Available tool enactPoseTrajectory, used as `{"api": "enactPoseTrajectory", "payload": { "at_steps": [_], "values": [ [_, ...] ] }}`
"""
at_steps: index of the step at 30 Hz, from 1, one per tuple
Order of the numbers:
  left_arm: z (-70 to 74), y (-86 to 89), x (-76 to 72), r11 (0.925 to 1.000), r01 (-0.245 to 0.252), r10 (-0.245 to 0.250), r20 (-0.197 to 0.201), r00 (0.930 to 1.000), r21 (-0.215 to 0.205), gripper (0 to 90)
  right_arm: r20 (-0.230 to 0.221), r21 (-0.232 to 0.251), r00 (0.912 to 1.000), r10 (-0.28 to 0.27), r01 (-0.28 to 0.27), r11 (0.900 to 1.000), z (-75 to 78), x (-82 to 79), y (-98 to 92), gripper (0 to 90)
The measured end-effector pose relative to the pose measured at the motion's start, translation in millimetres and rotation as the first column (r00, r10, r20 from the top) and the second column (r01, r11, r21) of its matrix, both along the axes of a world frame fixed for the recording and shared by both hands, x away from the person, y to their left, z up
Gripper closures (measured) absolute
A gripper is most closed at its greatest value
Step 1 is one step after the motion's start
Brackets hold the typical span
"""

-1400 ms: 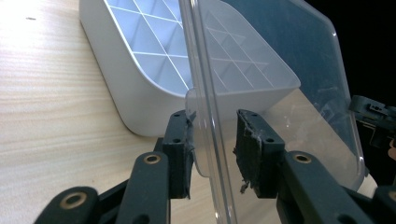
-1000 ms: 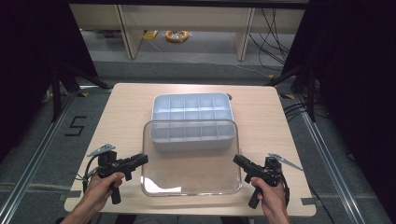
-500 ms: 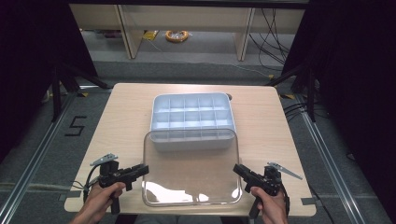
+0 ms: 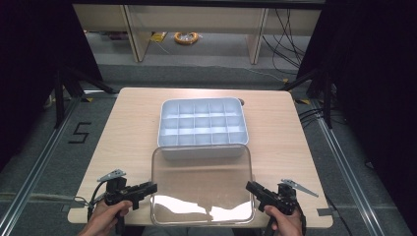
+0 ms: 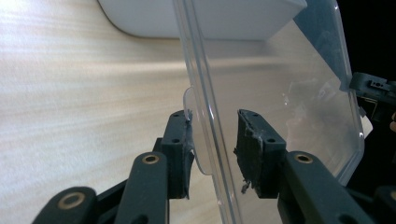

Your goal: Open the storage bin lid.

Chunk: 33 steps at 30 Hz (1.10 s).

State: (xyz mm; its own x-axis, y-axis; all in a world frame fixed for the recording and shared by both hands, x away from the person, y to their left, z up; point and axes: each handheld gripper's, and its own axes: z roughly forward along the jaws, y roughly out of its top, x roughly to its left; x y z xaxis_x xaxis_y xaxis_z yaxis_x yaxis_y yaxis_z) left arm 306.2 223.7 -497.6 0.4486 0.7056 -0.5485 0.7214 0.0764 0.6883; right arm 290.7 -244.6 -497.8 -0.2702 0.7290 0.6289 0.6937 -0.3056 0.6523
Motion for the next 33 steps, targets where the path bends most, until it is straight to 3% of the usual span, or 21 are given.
{"api": "enactPoseTrajectory", "payload": {
  "at_steps": [2,3,5,6,7,8,9,12,14,15,16,19,20,21,22,24,25,26,29,31,33],
  "values": [
    [-1.9,-1.0,-2.1,0.9999,-0.014,0.014,0.001,0.9999,-0.002,64.4,-0.015,0.019,0.9999,-0.008,0.008,1.0,-2.4,-1.3,1.1,66.7],
    [-2.4,0.4,-2.9,0.9999,-0.002,0.002,0.0,1.0,0.011,64.3,-0.007,-0.01,1.0,-0.002,0.002,1.0,-3.8,-1.5,-0.3,66.5],
    [-3.9,-0.5,-3.4,1.0,-0.009,0.009,0.0,1.0,0.003,64.3,0.001,-0.016,0.9999,0.011,-0.011,1.0,-4.6,-2.0,-0.6,66.5],
    [-4.5,1.3,-3.4,0.9999,0.01,-0.01,-0.011,0.9999,0.009,64.4,-0.033,0.027,0.9995,0.002,-0.001,1.0,-4.1,-3.3,2.0,66.5],
    [-5.1,2.7,-3.5,0.9995,0.022,-0.022,-0.007,0.9997,0.024,64.4,-0.055,0.005,0.9984,-0.009,0.009,1.0,-4.2,-3.3,2.6,66.5],
    [-6.0,0.1,-4.1,1.0,-0.001,0.002,-0.011,0.9999,0.003,64.3,-0.026,-0.024,0.9997,0.0,-0.001,1.0,-6.1,-2.0,1.1,66.4],
    [-6.6,0.3,-4.3,1.0,-0.002,0.002,-0.011,0.9999,0.004,64.3,-0.053,0.015,0.9986,0.0,0.0,1.0,-4.7,-3.9,3.5,66.1],
    [-7.1,0.6,-5.0,0.9999,0.0,0.0,-0.018,0.9998,0.011,64.2,-0.022,-0.016,0.9997,0.009,-0.009,1.0,-6.9,-2.4,1.9,66.0],
    [-7.3,0.6,-5.5,1.0,0.003,-0.002,-0.02,0.9998,0.009,64.2,-0.033,0.003,0.9994,0.006,-0.006,1.0,-5.8,-3.6,2.8,65.7],
    [-7.2,0.7,-5.4,1.0,0.005,-0.005,-0.021,0.9998,0.008,64.2,-0.079,0.044,0.9968,0.013,-0.01,0.999,-4.2,-5.2,4.5,65.1],
    [-7.3,0.8,-5.2,0.9999,0.008,-0.008,-0.022,0.9997,0.007,64.3,-0.034,-0.018,0.9993,0.012,-0.013,1.0,-6.6,-3.7,1.6,64.8],
    [-8.9,0.9,-5.4,0.9998,0.012,-0.012,-0.035,0.9993,0.013,63.9,-0.068,-0.016,0.9977,0.007,-0.008,1.0,-8.7,-3.5,4.0,64.8],
    [-9.4,0.7,-5.6,0.9999,0.01,-0.009,-0.034,0.9994,0.014,63.7,-0.036,-0.032,0.9991,0.023,-0.025,0.999,-9.9,-2.9,2.2,64.7],
    [-9.2,0.4,-5.8,0.9998,0.01,-0.009,-0.035,0.9994,0.017,63.6,-0.061,-0.002,0.9979,0.022,-0.022,1.0,-8.9,-4.3,3.9,64.6],
    [-9.6,0.0,-5.5,0.9998,0.014,-0.013,-0.028,0.9995,0.015,63.6,-0.039,-0.039,0.9989,0.025,-0.026,0.999,-10.6,-3.2,2.2,64.5],
    [-9.5,-0.2,-5.4,0.9997,0.016,-0.015,-0.026,0.9995,0.018,63.6,-0.042,-0.049,0.9989,0.021,-0.023,0.999,-11.0,-3.1,2.0,64.5],
    [-10.1,-0.5,-5.3,0.9996,0.015,-0.015,-0.029,0.9995,0.023,63.6,-0.09,-0.014,0.9959,0.005,-0.006,1.0,-9.1,-4.6,4.6,64.5],
    [-10.6,-0.6,-5.1,0.9994,0.016,-0.015,-0.04,0.9991,0.031,63.5,-0.06,-0.038,0.998,0.019,-0.022,0.999,-12.1,-2.8,2.6,64.4],
    [-12.7,-0.4,-3.3,0.9993,0.023,-0.021,-0.056,0.9982,0.03,63.1,-0.09,-0.023,0.9957,0.018,-0.02,1.0,-11.9,-3.7,4.4,63.8],
    [-14.3,-1.9,-3.7,0.9996,-0.001,0.002,-0.049,0.9988,0.029,63.0,-0.052,-0.083,0.9983,0.027,-0.031,0.996,-17.0,0.1,2.1,63.8],
    [-13.9,-1.1,-3.0,0.9993,0.018,-0.016,-0.06,0.9981,0.031,62.9,-0.068,-0.074,0.9973,0.027,-0.032,0.997,-16.2,-0.9,2.9,63.8]
  ]
}}
